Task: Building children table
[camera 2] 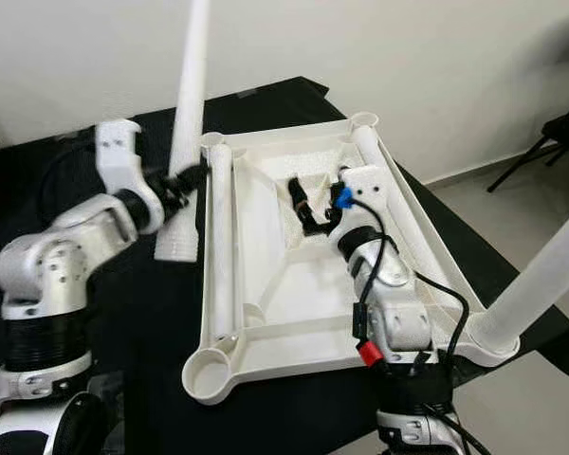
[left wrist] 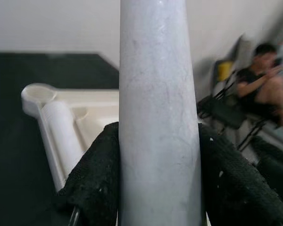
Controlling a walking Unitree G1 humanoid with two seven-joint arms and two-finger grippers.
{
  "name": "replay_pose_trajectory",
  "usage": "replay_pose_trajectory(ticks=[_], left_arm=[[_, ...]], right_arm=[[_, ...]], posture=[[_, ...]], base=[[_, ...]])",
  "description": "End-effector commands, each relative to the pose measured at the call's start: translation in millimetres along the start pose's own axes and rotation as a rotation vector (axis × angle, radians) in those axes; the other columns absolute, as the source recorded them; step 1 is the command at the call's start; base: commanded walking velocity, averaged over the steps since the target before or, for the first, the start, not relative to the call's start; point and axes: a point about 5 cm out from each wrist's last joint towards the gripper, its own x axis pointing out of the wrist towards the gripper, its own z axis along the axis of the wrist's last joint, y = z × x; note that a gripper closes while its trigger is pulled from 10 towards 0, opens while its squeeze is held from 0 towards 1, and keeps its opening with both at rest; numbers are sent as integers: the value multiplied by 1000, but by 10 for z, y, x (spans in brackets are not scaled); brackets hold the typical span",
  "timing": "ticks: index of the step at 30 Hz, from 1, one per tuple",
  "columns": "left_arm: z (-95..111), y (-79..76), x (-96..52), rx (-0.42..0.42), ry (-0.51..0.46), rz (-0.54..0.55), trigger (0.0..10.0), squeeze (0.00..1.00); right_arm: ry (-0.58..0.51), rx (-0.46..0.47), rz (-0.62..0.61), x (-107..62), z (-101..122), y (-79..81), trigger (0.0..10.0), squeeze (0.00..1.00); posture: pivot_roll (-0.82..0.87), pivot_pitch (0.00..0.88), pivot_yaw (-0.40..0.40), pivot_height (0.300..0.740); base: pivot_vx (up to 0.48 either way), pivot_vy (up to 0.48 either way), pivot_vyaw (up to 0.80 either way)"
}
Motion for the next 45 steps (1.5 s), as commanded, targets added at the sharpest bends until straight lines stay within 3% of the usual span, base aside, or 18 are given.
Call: replay_pose_trajectory(ticks=[1, 2, 3, 4, 7, 15, 16, 17, 18, 22, 30, 35, 39, 42, 45], left_arm=[[63, 2, -70, 2, -47, -60, 10000, 0], [71, 9, -130, 34, -58, -131, 10000, 0], [68, 15, -168, 58, -59, -173, 10000, 0], [50, 34, -236, 90, -58, -240, 10000, 0], [13, 88, -357, 150, -57, -337, 10000, 0], [-8, 77, -450, 202, -45, -449, 10000, 0], [-17, 33, -482, 208, -37, -498, 10000, 0], [-25, 2, -504, 212, -31, -533, 10000, 0], [-48, -43, -542, 221, -10, -585, 10000, 0], [-124, -89, -608, 249, 38, -675, 10000, 0], [-319, -264, -632, 242, 95, -781, 10000, 0], [-353, -302, -635, 232, 95, -797, 10000, 0], [-305, -275, -602, 243, 56, -757, 10000, 0], [-109, -200, -568, 228, -53, -682, 10000, 0], [-44, -178, -565, 214, -88, -663, 10000, 0]], right_arm=[[-31, 49, 92, -27, 58, 52, 10000, 0], [-51, 102, 192, -87, 133, 51, 10000, 400], [-66, 136, 256, -129, 184, 50, 10000, 400], [-68, 164, 363, -215, 242, 37, 10000, 1000], [-55, 194, 533, -363, 342, 6, 10000, 1000], [5, 178, 632, -424, 421, -81, 10000, 1000], [25, 176, 670, -426, 441, -86, 10000, 341], [40, 175, 696, -427, 455, -91, 10000, 341], [47, 169, 724, -408, 485, -100, 10000, 0], [40, 191, 806, -365, 577, -86, 10000, 0], [39, 231, 991, -189, 519, 272, 10000, 0], [46, 243, 1037, -138, 466, 377, 10000, 0], [83, 212, 1000, -135, 375, 372, 10000, 0], [139, 189, 936, -213, 245, 316, 10000, 0], [167, 180, 921, -257, 198, 302, 10000, 0]], posture=[[-36, 104, 77, 740], [-35, 105, 77, 740], [-35, 105, 77, 740], [-37, 105, 76, 740], [-40, 106, 74, 740], [-38, 106, 58, 740], [-37, 105, 57, 740], [-37, 105, 56, 740], [-38, 104, 52, 740], [-38, 104, 52, 740], [-26, 101, 45, 740], [-26, 101, 45, 740], [-24, 98, 41, 740], [-26, 101, 44, 740], [-26, 101, 44, 740]], base=[[0, 0, 0], [0, 0, 0], [0, 0, 0], [0, 0, 0], [0, 0, 0], [0, 0, 0], [0, 0, 0], [0, 0, 0], [0, 0, 0], [0, 0, 0], [0, 0, 0], [0, 0, 0], [0, 0, 0], [0, 0, 0], [0, 0, 0]])
